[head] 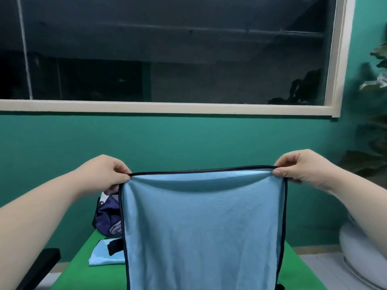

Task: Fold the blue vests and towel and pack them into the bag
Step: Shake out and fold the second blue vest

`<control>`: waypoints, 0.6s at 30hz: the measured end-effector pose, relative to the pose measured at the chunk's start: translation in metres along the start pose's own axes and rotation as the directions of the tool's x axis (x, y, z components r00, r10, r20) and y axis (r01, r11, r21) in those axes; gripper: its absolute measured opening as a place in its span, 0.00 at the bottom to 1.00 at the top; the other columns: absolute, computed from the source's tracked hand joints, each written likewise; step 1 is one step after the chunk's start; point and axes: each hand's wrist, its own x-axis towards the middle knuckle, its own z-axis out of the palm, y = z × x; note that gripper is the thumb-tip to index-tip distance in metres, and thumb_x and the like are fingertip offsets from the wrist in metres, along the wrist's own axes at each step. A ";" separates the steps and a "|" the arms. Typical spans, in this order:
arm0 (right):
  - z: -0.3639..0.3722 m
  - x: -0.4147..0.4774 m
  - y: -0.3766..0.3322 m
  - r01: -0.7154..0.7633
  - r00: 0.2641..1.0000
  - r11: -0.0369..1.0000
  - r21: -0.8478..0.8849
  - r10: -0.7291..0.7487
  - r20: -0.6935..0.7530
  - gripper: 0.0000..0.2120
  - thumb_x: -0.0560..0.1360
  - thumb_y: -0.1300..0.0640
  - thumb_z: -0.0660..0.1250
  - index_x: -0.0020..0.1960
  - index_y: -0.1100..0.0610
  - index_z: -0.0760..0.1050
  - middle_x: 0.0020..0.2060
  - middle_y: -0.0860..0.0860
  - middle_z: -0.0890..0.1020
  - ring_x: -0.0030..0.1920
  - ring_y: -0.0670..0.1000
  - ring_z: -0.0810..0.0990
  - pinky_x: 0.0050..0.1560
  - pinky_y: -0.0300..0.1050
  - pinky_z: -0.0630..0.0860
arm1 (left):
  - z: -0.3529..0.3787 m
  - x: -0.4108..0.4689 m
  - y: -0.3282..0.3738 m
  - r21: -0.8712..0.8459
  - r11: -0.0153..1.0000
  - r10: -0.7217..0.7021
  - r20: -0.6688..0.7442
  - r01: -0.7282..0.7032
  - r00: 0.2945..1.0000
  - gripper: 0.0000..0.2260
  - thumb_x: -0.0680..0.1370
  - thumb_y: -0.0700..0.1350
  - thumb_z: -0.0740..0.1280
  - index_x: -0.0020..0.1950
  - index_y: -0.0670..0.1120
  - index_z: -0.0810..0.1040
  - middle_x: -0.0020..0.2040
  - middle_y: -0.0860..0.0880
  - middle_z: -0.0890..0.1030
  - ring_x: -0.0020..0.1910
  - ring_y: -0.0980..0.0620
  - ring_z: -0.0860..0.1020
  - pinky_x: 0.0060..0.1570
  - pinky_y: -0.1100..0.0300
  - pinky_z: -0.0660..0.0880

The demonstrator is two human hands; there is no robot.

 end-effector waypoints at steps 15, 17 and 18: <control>0.025 0.210 0.001 -0.056 0.988 0.960 0.274 0.092 -0.123 0.07 0.73 0.68 0.73 0.49 0.68 0.80 0.39 0.61 0.84 0.37 0.56 0.85 0.34 0.47 0.84 | 0.001 0.185 0.010 -0.383 0.924 -0.068 -0.169 -0.002 0.983 0.05 0.76 0.35 0.69 0.44 0.42 0.83 0.42 0.41 0.86 0.36 0.51 0.83 0.44 0.59 0.82; 0.015 0.231 -0.021 0.030 0.975 0.940 0.340 0.046 -0.216 0.06 0.74 0.68 0.73 0.50 0.66 0.80 0.43 0.63 0.85 0.40 0.56 0.85 0.36 0.48 0.84 | -0.024 0.199 0.027 -0.389 0.919 -0.037 -0.252 -0.066 0.967 0.06 0.76 0.36 0.69 0.45 0.44 0.84 0.41 0.45 0.86 0.37 0.53 0.84 0.43 0.64 0.80; 0.009 0.237 -0.033 0.082 0.967 0.929 0.362 0.014 -0.254 0.05 0.74 0.67 0.72 0.50 0.65 0.80 0.45 0.64 0.84 0.40 0.56 0.85 0.36 0.47 0.84 | -0.037 0.205 0.034 -0.411 0.906 -0.018 -0.279 -0.102 0.960 0.06 0.76 0.36 0.69 0.45 0.45 0.84 0.43 0.45 0.86 0.39 0.52 0.84 0.48 0.62 0.80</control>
